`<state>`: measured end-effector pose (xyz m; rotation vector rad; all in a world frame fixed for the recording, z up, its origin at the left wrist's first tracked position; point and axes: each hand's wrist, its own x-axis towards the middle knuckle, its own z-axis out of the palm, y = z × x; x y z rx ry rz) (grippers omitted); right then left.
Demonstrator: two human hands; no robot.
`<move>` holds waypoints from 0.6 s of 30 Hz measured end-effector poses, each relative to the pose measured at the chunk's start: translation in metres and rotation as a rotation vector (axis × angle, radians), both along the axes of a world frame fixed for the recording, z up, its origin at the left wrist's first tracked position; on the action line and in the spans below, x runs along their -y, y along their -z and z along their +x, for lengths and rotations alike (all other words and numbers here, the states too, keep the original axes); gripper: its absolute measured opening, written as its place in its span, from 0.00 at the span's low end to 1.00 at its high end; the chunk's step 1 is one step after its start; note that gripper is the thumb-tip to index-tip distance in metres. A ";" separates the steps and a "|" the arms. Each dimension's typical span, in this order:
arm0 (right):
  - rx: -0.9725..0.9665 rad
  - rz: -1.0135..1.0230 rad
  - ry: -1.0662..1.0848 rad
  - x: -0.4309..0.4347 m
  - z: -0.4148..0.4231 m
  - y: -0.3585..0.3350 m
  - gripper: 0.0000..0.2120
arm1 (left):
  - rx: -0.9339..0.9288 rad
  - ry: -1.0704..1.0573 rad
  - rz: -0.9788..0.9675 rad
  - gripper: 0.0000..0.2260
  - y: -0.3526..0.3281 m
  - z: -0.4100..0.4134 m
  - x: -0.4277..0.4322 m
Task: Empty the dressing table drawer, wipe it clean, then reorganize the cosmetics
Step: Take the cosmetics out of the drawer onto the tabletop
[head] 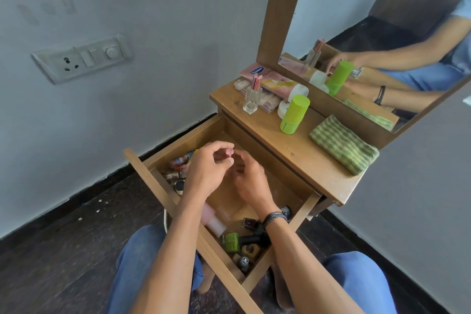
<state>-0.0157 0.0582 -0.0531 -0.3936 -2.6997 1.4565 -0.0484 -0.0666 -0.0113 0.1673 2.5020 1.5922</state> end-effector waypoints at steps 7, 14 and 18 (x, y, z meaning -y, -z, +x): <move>-0.156 0.187 0.138 -0.014 0.019 -0.038 0.17 | -0.037 0.029 -0.130 0.15 0.004 -0.001 -0.002; -0.459 0.133 0.585 -0.050 0.012 -0.091 0.12 | -0.017 0.039 -0.225 0.18 0.003 0.001 -0.005; -0.268 0.187 0.602 -0.068 -0.007 -0.091 0.30 | 0.006 0.043 -0.253 0.19 0.004 0.001 -0.007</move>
